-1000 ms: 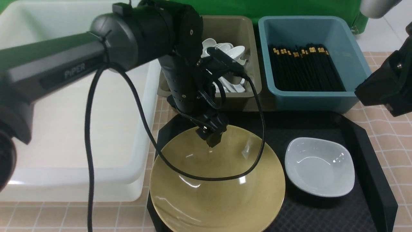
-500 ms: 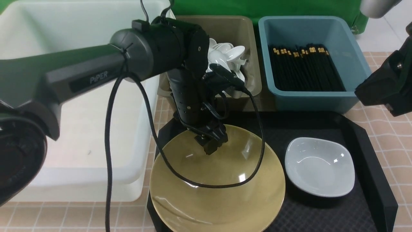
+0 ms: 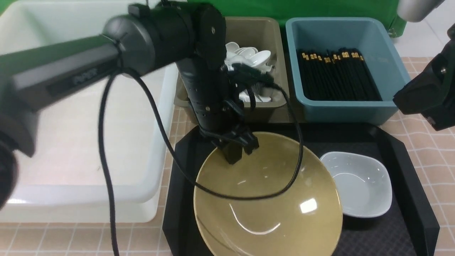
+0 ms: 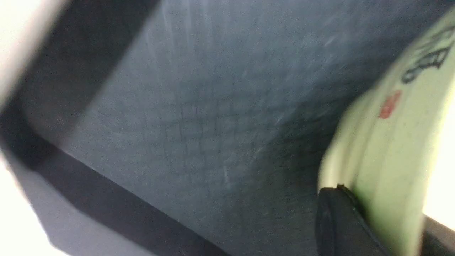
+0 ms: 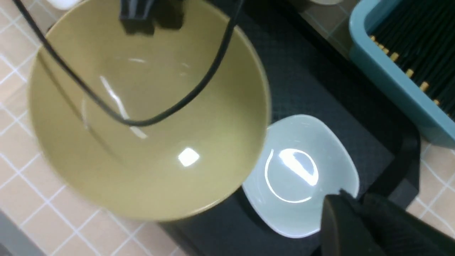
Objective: On brown table put chopsticks spoon bowls plates into blue grey white boxes.
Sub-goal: 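Grasp the large bowl on the tray by its rim, then place the tan bowl onto the bowl stack in the left bin with the left gripper, then grasp the small white bowl on the black tray by its rim with the left gripper, then place the white bowl into the white bin with the other dishes with the left gripper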
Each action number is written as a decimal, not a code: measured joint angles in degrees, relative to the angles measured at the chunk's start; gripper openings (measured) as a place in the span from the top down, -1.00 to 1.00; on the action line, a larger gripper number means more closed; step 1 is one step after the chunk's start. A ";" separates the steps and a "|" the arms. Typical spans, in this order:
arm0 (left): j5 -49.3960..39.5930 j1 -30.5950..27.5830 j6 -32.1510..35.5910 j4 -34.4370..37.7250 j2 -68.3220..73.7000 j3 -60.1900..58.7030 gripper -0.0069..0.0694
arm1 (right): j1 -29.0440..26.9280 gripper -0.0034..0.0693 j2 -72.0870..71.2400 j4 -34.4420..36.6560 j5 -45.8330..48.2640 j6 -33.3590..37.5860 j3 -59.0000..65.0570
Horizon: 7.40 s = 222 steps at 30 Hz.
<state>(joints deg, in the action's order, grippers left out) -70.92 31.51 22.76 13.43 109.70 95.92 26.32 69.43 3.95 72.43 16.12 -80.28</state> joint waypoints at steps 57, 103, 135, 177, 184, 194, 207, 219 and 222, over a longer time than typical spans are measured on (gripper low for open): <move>17.46 -62.60 -12.39 -1.19 -13.84 -23.11 0.52 | 24.80 0.79 25.80 7.53 0.16 15.95 -33.86; 21.21 12.50 -20.23 -2.62 -9.60 -8.89 -0.42 | 0.35 0.77 -12.87 -5.76 -0.14 -4.18 11.05; 27.09 15.84 -23.24 -3.78 21.65 11.78 -0.41 | -0.46 0.77 -23.31 -5.59 0.20 -3.30 19.29; 6.13 -29.44 -10.20 -1.72 -20.74 9.26 0.80 | 20.81 0.77 12.84 8.83 -10.87 12.43 -12.97; 12.47 -38.17 -6.98 5.86 -18.58 1.05 0.80 | 21.97 0.76 20.68 6.85 -10.37 14.64 -21.00; 24.34 -38.58 2.14 14.78 -2.02 -2.08 0.80 | 21.97 0.74 24.05 -0.61 -14.95 15.54 -22.42; 28.01 -38.58 4.90 15.08 8.99 -2.03 0.32 | 21.24 0.71 27.61 -3.46 -15.30 16.02 -22.42; 16.75 -38.53 2.57 8.38 8.96 11.84 -0.66 | 18.85 0.69 27.61 -3.95 -14.30 15.90 -22.42; 10.60 -38.53 0.12 7.86 6.68 18.14 -0.56 | 18.85 0.69 27.61 -3.95 -13.61 15.27 -22.42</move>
<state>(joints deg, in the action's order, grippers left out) -60.32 -7.02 22.88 21.29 116.38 114.06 45.18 97.04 0.00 58.82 31.39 -102.70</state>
